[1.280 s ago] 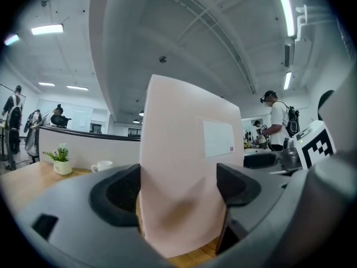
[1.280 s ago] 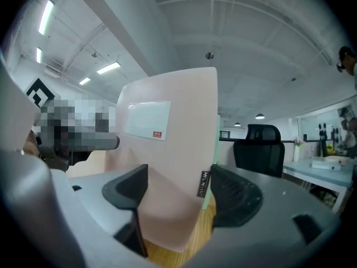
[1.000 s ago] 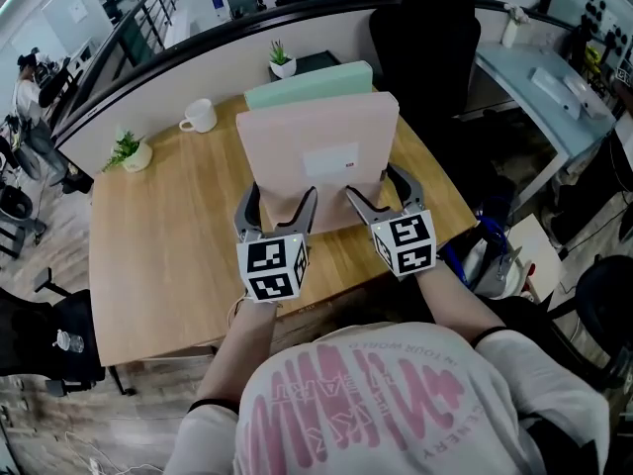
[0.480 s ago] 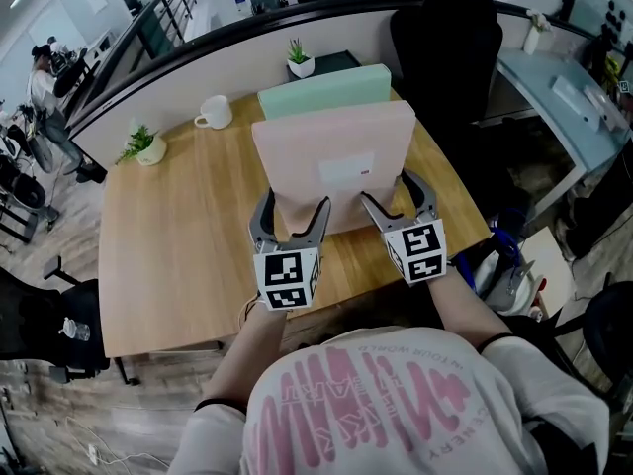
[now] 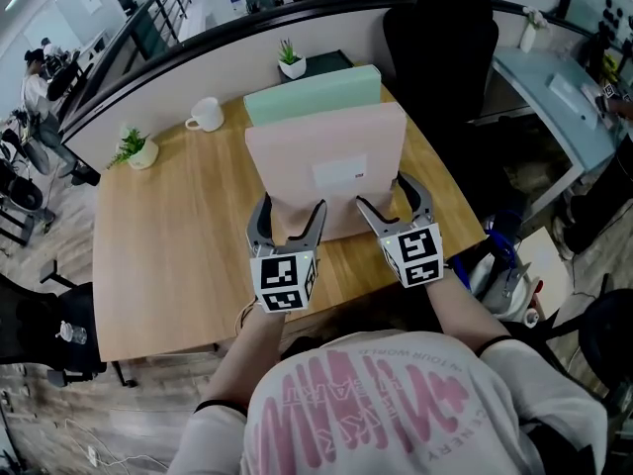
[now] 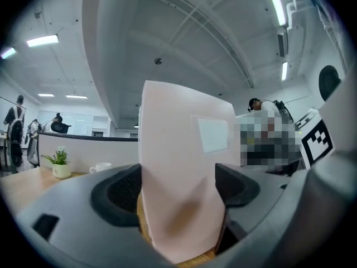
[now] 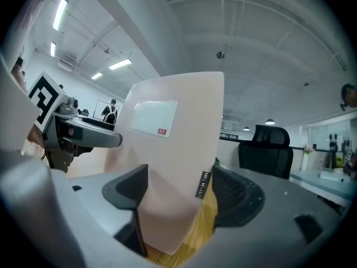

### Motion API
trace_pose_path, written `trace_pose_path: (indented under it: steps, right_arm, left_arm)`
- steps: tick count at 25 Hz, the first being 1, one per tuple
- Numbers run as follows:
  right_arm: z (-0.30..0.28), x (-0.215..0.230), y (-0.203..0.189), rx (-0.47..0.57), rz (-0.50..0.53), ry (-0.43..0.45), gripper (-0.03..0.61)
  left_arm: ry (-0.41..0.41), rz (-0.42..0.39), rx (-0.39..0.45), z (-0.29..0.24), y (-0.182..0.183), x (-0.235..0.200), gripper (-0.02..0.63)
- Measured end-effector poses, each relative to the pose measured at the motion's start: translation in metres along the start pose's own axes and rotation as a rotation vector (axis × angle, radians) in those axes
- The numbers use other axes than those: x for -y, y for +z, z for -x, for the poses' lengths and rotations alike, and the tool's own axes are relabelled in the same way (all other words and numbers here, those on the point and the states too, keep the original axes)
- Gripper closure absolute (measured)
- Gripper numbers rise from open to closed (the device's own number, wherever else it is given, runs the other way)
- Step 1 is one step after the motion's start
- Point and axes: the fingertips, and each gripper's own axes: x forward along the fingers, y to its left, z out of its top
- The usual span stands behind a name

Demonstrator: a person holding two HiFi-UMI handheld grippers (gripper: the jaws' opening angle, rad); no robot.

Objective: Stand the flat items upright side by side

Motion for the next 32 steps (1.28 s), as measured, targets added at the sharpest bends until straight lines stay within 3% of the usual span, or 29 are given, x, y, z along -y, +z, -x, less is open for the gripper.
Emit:
trace_pose_path:
  steps: [11, 32]
  right_arm:
    - [-0.019, 0.016, 0.009, 0.038, 0.049, -0.007, 0.224]
    - [-0.050, 0.022, 0.000, 0.016, 0.069, -0.002, 0.224]
  left_arm:
    - [-0.026, -0.023, 0.077, -0.012, 0.013, -0.001, 0.199]
    - [-0.055, -0.089, 0.073, -0.034, 0.003, -0.009, 0.198]
